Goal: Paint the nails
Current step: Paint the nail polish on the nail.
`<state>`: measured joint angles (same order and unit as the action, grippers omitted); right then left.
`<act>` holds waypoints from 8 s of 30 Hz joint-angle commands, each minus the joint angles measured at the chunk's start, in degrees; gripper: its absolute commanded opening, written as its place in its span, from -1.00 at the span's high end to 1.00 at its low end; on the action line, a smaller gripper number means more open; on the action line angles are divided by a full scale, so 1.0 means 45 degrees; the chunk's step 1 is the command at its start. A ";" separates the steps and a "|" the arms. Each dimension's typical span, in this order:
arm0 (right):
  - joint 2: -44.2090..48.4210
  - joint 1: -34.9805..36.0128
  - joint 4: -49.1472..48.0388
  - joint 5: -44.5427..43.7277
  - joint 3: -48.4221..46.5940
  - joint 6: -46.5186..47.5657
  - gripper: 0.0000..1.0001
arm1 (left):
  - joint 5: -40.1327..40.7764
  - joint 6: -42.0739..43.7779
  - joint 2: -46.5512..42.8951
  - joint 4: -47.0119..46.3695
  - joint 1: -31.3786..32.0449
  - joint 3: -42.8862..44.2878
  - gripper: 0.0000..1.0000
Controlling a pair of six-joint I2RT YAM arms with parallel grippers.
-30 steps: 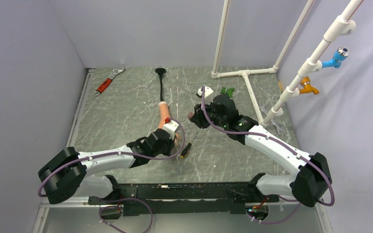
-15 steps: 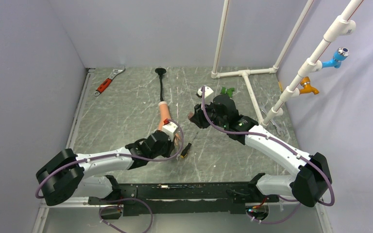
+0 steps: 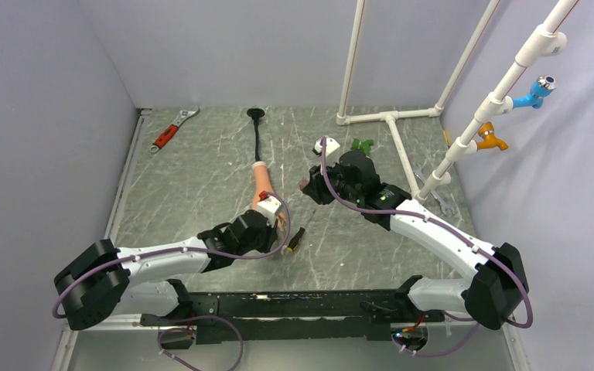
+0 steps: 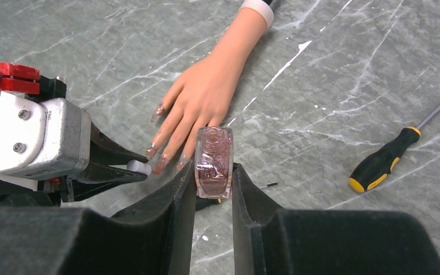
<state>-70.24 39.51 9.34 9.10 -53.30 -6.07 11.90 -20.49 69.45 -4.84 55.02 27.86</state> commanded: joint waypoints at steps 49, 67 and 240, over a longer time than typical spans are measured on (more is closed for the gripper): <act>0.0229 -0.0061 -0.0655 0.0145 -0.0168 -0.0061 1.00 | 0.0528 0.0258 0.0553 0.0343 0.0096 0.0837 1.00; 0.0256 -0.0066 -0.0651 0.0163 -0.0149 -0.0078 1.00 | 0.0069 -0.0095 0.0288 -0.0051 0.0150 0.0274 1.00; 0.0313 -0.0056 -0.0651 0.0223 -0.0091 -0.0097 1.00 | -0.0183 0.0054 0.0475 -0.0216 -0.0139 0.0536 1.00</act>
<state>-70.22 39.51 9.37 9.54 -53.30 -6.07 11.57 -19.22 72.71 -3.86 53.89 31.09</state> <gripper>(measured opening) 0.268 0.208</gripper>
